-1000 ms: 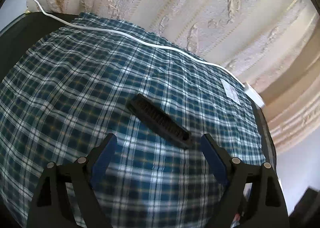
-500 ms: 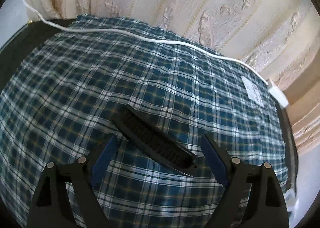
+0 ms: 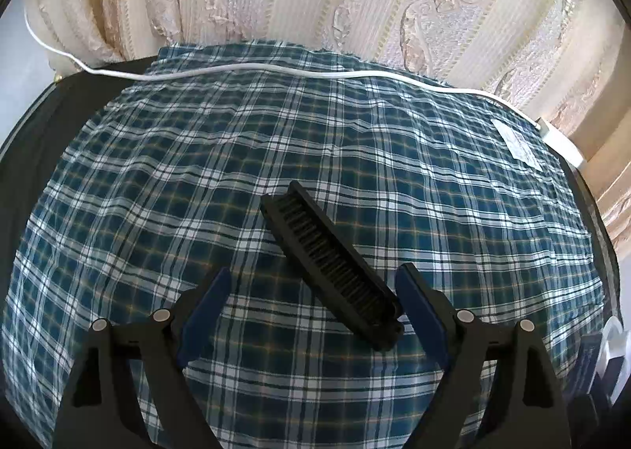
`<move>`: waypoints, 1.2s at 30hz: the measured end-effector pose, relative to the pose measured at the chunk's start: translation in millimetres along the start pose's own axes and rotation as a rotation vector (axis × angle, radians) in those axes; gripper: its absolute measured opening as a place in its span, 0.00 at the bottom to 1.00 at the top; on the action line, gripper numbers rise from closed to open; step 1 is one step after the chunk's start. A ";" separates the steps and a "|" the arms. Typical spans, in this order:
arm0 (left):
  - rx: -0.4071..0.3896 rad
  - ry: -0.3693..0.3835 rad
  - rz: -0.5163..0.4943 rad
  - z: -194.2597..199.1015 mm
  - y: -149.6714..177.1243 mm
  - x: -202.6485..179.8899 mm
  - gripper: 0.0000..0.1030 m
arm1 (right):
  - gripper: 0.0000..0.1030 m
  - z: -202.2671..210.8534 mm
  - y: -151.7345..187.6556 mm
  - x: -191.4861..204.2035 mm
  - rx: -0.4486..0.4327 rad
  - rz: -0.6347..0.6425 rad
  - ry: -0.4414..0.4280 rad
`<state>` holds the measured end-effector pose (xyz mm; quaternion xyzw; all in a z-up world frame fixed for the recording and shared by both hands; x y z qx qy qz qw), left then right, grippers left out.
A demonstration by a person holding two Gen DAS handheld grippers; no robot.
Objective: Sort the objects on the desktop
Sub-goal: 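Grasp the black brush with the left tool while the right tool holds the card box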
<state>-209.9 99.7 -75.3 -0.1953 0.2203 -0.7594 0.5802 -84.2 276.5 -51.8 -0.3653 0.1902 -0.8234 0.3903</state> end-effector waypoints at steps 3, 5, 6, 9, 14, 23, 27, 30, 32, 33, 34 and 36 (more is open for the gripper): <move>-0.011 -0.018 -0.032 0.5 -2.6 -4.5 0.71 | 0.65 -1.6 0.9 -0.4 0.002 0.003 0.005; -0.022 -0.032 -0.048 1.2 -4.4 -3.9 0.59 | 0.65 -2.6 1.5 -0.5 0.003 0.005 0.008; -0.028 -0.038 -0.051 1.5 -5.1 -2.4 0.47 | 0.65 -3.0 1.5 -0.4 0.003 0.006 0.010; -0.051 -0.033 -0.038 4.3 -4.5 3.1 0.33 | 0.65 -3.7 1.9 -0.7 0.004 0.009 0.012; -0.088 0.008 -0.033 12.8 -1.0 6.4 0.28 | 0.65 -1.9 0.7 0.7 -0.016 0.024 0.016; -0.125 0.027 -0.052 35.3 11.0 6.0 0.28 | 0.65 2.3 -1.7 8.7 -0.051 0.044 -0.015; -0.153 0.048 -0.053 53.4 16.8 4.1 0.28 | 0.65 5.7 -2.3 13.8 -0.065 0.049 -0.040; -0.174 0.059 -0.067 67.4 19.3 -0.3 0.28 | 0.65 7.1 -2.3 16.5 -0.071 0.047 -0.050; -0.185 0.063 -0.076 74.9 20.9 -2.2 0.28 | 0.65 7.5 -2.6 16.6 -0.075 0.049 -0.044; -0.189 0.070 -0.078 78.3 22.5 -3.6 0.28 | 0.65 8.0 -3.1 16.4 -0.077 0.050 -0.042; -0.191 0.075 -0.079 80.7 24.1 -4.1 0.28 | 0.65 9.6 -3.7 16.6 -0.081 0.050 -0.038; -0.198 0.085 -0.082 86.2 26.9 -6.0 0.28 | 0.65 14.4 -3.8 17.0 -0.088 0.052 -0.033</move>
Point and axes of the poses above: each gripper's, at about its wrist camera, not at the fingertips, and z roughly against the way its jaws point, x to its left, y to its underside, the point moved 10 cm from there along -z, roughly the way its jaws point, and after that the axes turned 14 degrees about -z, right-handed, at the moved point
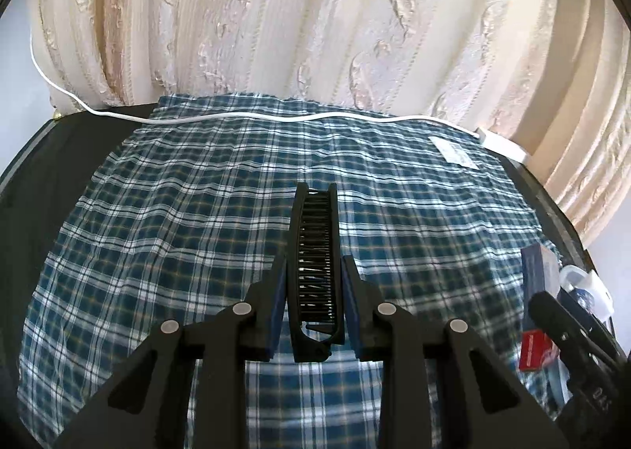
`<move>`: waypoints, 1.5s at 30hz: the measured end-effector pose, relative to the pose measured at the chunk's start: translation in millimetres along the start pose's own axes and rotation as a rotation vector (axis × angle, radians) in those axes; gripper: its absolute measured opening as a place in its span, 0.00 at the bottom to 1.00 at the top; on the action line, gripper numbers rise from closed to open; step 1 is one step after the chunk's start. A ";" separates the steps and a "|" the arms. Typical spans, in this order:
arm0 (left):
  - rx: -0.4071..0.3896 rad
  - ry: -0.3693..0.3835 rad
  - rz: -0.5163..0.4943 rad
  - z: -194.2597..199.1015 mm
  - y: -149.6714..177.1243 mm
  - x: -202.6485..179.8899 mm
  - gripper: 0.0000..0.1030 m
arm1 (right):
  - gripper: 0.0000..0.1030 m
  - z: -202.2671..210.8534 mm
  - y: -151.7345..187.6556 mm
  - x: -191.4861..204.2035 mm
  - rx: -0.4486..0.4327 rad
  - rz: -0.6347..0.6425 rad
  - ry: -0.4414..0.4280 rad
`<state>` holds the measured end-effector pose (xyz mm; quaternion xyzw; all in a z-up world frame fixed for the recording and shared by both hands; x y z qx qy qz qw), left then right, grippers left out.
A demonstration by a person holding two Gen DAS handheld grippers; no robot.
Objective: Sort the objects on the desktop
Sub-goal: 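Grasp the black brush with the left tool while the right tool holds the card box, then carry the black brush and red card box over the clear bowl with both tools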
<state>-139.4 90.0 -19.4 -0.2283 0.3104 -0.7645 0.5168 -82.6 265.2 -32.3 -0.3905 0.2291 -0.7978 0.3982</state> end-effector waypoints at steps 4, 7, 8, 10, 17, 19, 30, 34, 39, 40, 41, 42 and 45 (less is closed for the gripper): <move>-0.012 0.018 -0.003 9.1 1.6 -5.4 0.28 | 0.65 13.8 1.3 0.5 -0.009 0.003 0.002; -0.024 0.033 -0.011 16.1 1.2 -12.6 0.28 | 0.65 24.7 2.7 -0.3 -0.010 -0.005 -0.005; -0.028 0.038 -0.015 18.6 1.0 -15.5 0.28 | 0.65 29.3 2.6 -1.2 -0.013 -0.010 -0.007; -0.033 0.048 -0.022 22.5 0.5 -21.2 0.28 | 0.65 37.7 1.8 -3.9 -0.020 -0.020 -0.008; -0.057 0.085 -0.047 37.8 -3.0 -41.9 0.28 | 0.65 67.3 -1.9 -22.7 -0.053 -0.065 0.003; -0.063 0.094 -0.054 41.8 -3.8 -48.6 0.28 | 0.65 77.6 -2.9 -30.8 -0.071 -0.073 0.012; -0.073 0.154 -0.095 53.2 -4.3 -86.5 0.28 | 0.65 122.8 -7.6 -99.3 -0.145 -0.160 0.118; -0.078 0.172 -0.115 58.2 -4.8 -100.7 0.28 | 0.65 131.1 -7.9 -122.0 -0.155 -0.186 0.155; -0.081 0.193 -0.136 63.5 -4.1 -116.2 0.28 | 0.65 131.3 -3.0 -145.3 -0.135 -0.223 0.182; -0.081 0.197 -0.142 64.3 -3.9 -119.7 0.28 | 0.65 130.5 -2.8 -148.5 -0.132 -0.229 0.185; -0.081 0.200 -0.145 65.1 -3.3 -122.2 0.28 | 0.65 129.9 -2.4 -151.6 -0.131 -0.231 0.188; -0.080 0.203 -0.149 65.7 -3.1 -124.6 0.28 | 0.65 127.5 -2.9 -153.8 -0.129 -0.232 0.190; -0.080 0.214 -0.161 67.4 -2.3 -131.6 0.28 | 0.65 121.8 -2.3 -156.8 -0.113 -0.237 0.182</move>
Point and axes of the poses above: each gripper's, at about its wrist camera, not at the fingertips, and z roughly against the way its jaws point, x to its left, y to its underside, the point moved 10 cm from there along -z, roughly the way its jaws point, and after that the axes turned 14 degrees about -z, right-handed, at the moved point
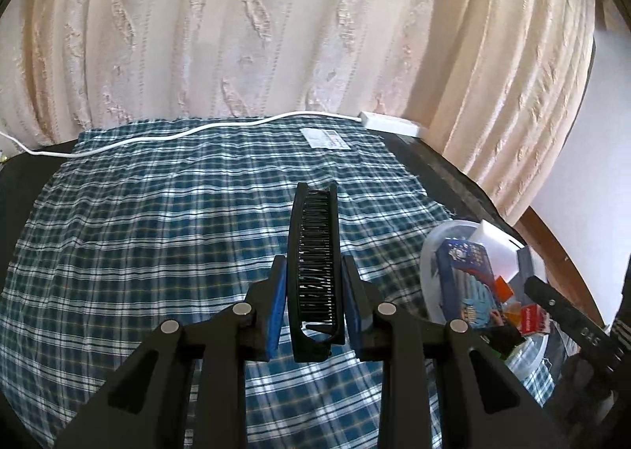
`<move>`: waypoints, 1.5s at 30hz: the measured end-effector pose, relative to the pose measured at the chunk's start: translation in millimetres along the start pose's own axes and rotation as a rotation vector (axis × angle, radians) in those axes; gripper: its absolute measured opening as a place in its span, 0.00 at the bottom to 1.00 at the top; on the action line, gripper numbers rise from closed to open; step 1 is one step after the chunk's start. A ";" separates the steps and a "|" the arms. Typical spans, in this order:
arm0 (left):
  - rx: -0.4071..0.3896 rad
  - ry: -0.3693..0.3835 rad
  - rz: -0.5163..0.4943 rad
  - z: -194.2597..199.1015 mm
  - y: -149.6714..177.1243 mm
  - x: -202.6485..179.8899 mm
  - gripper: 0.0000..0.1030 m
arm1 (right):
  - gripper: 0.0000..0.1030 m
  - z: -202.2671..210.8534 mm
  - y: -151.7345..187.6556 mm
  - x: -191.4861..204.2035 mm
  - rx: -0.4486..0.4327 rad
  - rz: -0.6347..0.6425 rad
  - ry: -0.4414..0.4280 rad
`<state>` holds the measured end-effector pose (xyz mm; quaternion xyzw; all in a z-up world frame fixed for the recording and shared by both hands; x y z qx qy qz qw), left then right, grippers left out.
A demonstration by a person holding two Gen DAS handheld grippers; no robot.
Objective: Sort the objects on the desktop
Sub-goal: 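Carry the black brush and red card box over the clear bowl with both tools, then open both tools to drop the card box and brush into the bowl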
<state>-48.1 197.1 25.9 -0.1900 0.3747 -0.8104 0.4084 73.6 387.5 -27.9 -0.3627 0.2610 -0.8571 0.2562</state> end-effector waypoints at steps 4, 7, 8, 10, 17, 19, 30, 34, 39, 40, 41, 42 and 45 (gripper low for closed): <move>0.001 0.013 -0.012 0.3 -0.8 -8.0 0.28 | 0.65 -4.7 1.9 -1.5 0.013 0.001 -0.002; 0.001 0.021 -0.020 0.1 -1.3 -12.2 0.28 | 0.66 -9.6 2.1 -2.1 0.026 0.003 -0.004; 0.001 0.024 -0.022 0.2 -1.3 -13.7 0.28 | 0.66 -9.7 1.4 -2.8 0.025 -0.001 -0.006; 0.001 0.030 -0.025 0.0 -1.6 -16.0 0.28 | 0.66 -9.1 0.5 -4.2 0.027 -0.008 -0.013; 0.006 0.055 -0.039 -1.9 -2.3 -25.9 0.28 | 0.75 -2.8 -5.3 -9.0 0.001 -0.040 -0.024; 0.006 0.062 -0.043 -2.4 -2.6 -29.4 0.28 | 0.75 -0.8 -7.1 -9.0 -0.012 -0.035 -0.018; 0.005 0.135 -0.094 -3.2 -7.7 -68.5 0.28 | 0.75 27.3 -14.6 -6.4 -0.068 -0.048 -0.066; 0.006 0.167 -0.118 -5.5 -9.7 -87.1 0.28 | 0.75 40.6 -21.2 -12.4 -0.100 -0.066 -0.066; 0.012 0.214 -0.150 -10.5 -12.8 -112.8 0.28 | 0.75 47.7 -24.5 -23.7 -0.113 -0.086 -0.052; 0.013 0.220 -0.157 -11.6 -13.4 -117.0 0.28 | 0.75 48.5 -24.4 -25.7 -0.114 -0.087 -0.048; 0.015 0.228 -0.164 -13.2 -14.0 -122.3 0.28 | 0.75 48.9 -24.4 -26.9 -0.114 -0.088 -0.046; 0.018 0.238 -0.170 -14.1 -14.4 -127.0 0.28 | 0.75 48.4 -24.3 -28.0 -0.115 -0.088 -0.043; 0.026 0.265 -0.191 -17.6 -15.6 -142.4 0.28 | 0.75 49.3 -24.0 -33.6 -0.116 -0.098 -0.035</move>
Point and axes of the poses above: each gripper's, at about its wrist camera, not at the fingertips, and z roughly against the way its jaws point, x to its left, y to its underside, the point moved 10 cm from there along -z, roughly the way its jaws point, and after that the axes turned 14 degrees about -z, right-handed, at the moved point
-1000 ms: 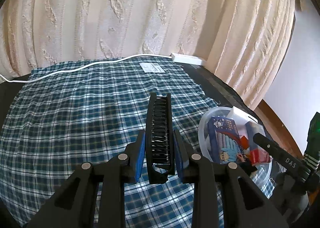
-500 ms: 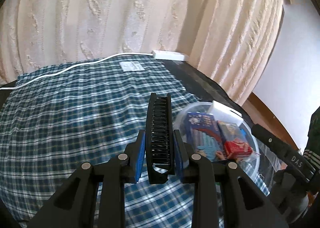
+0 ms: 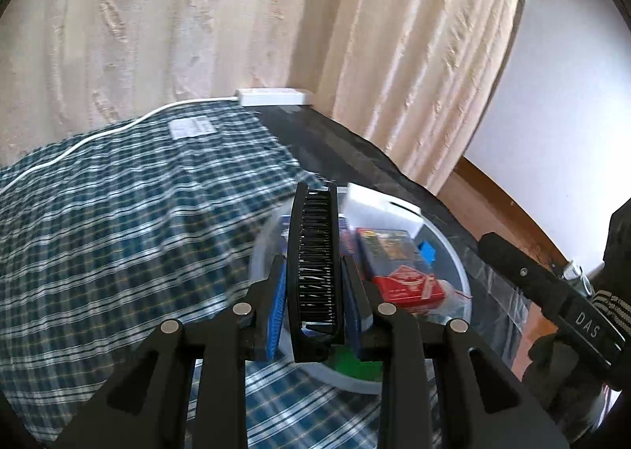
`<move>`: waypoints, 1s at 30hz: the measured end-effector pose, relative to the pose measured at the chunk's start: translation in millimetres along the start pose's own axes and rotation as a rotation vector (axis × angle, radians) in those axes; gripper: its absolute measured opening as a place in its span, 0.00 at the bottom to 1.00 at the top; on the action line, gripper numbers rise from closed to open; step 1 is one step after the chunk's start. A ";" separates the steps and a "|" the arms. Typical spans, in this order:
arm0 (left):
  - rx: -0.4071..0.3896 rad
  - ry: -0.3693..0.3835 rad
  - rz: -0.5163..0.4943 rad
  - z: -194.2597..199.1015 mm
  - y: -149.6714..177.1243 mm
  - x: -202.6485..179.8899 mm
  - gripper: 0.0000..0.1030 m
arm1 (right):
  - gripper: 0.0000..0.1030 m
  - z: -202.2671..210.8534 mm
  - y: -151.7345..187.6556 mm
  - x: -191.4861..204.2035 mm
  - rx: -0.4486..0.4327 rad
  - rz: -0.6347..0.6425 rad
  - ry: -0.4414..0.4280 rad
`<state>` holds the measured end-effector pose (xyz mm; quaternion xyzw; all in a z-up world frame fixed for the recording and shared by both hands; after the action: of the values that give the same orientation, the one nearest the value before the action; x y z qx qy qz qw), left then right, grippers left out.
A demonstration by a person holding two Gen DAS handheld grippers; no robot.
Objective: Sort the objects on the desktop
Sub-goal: 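Open both tools to drop the card box and brush into the bowl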
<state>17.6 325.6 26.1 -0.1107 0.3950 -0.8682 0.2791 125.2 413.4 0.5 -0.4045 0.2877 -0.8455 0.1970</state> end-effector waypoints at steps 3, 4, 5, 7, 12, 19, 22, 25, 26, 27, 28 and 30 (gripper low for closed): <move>0.008 0.024 -0.017 -7.6 -3.6 -12.0 0.28 | 0.75 0.5 -1.0 -7.1 -0.003 -0.012 0.011; 0.012 0.033 -0.023 -11.2 -5.1 -15.7 0.28 | 0.75 0.8 -0.7 -8.4 -0.003 -0.014 0.014; 0.015 0.037 -0.024 -13.3 -5.9 -17.9 0.28 | 0.75 0.8 -0.6 -11.0 -0.002 -0.019 0.019; 0.023 0.048 -0.031 -18.9 -7.7 -23.0 0.28 | 0.75 1.8 -0.1 -15.2 -0.001 -0.024 0.026; 0.045 0.072 -0.046 -32.3 -10.0 -33.8 0.28 | 0.75 2.1 2.6 -20.1 0.002 -0.023 0.041; 0.062 0.075 -0.061 -43.4 -10.0 -42.1 0.28 | 0.75 1.0 6.1 -25.5 0.011 -0.020 0.054; 0.064 0.065 -0.072 -45.9 -11.1 -45.0 0.28 | 0.75 0.1 9.0 -27.5 0.020 -0.020 0.059; 0.067 0.062 -0.077 -48.7 -12.3 -47.7 0.28 | 0.75 -0.3 10.7 -29.6 0.025 -0.027 0.061; 0.069 0.059 -0.080 -50.0 -13.0 -48.4 0.28 | 0.75 -0.3 10.7 -29.9 0.025 -0.028 0.061; 0.071 0.056 -0.081 -50.8 -13.3 -48.7 0.28 | 0.75 -0.4 10.5 -30.1 0.025 -0.027 0.061; 0.072 0.054 -0.080 -51.9 -13.5 -48.9 0.28 | 0.75 -0.6 10.6 -30.0 0.024 -0.027 0.062; 0.077 0.060 -0.078 -53.8 -13.5 -49.6 0.28 | 0.75 -0.8 11.3 -30.2 0.024 -0.026 0.063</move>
<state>30.7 394.8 2.0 -0.0892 0.3647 -0.8960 0.2371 143.6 422.2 -24.4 -0.3789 0.2784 -0.8636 0.1818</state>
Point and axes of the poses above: each gripper's, at about its wrist camera, not at the fingertips, and z roughly against the way its jaws point, x to its left, y to its underside, the point moved 10 cm from there along -z, roughly the way its jaws point, and after that the axes turned 14 degrees about -z, right-handed, at the moved point
